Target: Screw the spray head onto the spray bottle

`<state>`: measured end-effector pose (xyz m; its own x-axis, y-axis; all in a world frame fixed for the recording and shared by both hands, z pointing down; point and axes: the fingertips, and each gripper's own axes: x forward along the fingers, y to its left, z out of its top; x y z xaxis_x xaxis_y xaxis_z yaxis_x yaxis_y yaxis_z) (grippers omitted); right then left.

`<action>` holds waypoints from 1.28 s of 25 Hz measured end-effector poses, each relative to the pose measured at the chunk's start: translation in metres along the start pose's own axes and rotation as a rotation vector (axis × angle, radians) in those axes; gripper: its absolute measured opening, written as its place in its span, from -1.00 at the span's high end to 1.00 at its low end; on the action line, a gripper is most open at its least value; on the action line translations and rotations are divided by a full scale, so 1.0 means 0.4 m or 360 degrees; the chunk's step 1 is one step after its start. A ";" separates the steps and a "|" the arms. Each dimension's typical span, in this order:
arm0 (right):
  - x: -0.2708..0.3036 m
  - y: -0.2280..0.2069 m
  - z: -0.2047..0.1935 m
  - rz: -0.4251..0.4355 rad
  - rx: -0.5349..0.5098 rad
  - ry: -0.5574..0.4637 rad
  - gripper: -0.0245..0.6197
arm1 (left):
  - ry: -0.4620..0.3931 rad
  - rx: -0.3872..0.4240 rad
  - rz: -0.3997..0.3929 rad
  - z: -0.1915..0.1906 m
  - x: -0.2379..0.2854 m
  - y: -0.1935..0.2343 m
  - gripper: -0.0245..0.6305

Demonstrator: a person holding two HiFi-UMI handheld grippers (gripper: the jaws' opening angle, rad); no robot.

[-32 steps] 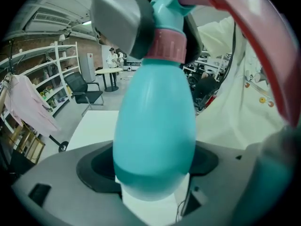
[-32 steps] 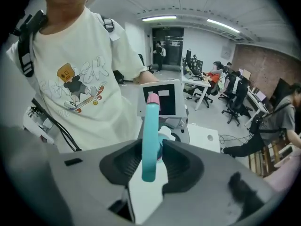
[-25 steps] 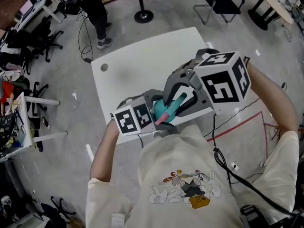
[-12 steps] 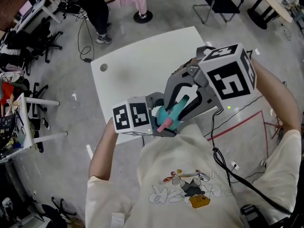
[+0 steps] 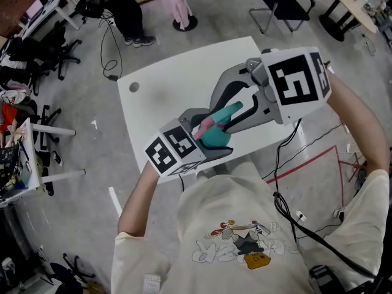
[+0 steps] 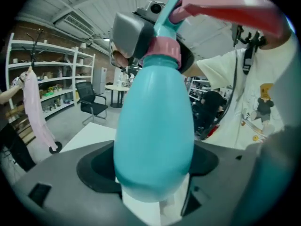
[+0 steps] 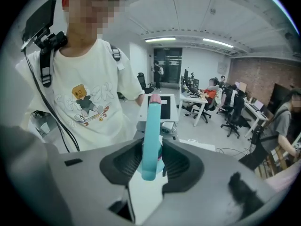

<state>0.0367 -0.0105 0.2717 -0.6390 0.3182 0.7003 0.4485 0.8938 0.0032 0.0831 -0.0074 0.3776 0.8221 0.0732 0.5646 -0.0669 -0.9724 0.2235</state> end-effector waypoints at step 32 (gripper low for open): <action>0.049 -0.245 -0.191 -0.0814 0.1479 0.0106 0.50 | 0.0180 -0.0288 0.1352 -0.129 -0.031 0.339 -0.32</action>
<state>0.0280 -0.1158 0.3398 -0.5683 -0.1562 0.8079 -0.5352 0.8159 -0.2188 0.0346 -0.1288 0.4418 0.3928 -0.6293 0.6706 -0.7281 -0.6582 -0.1913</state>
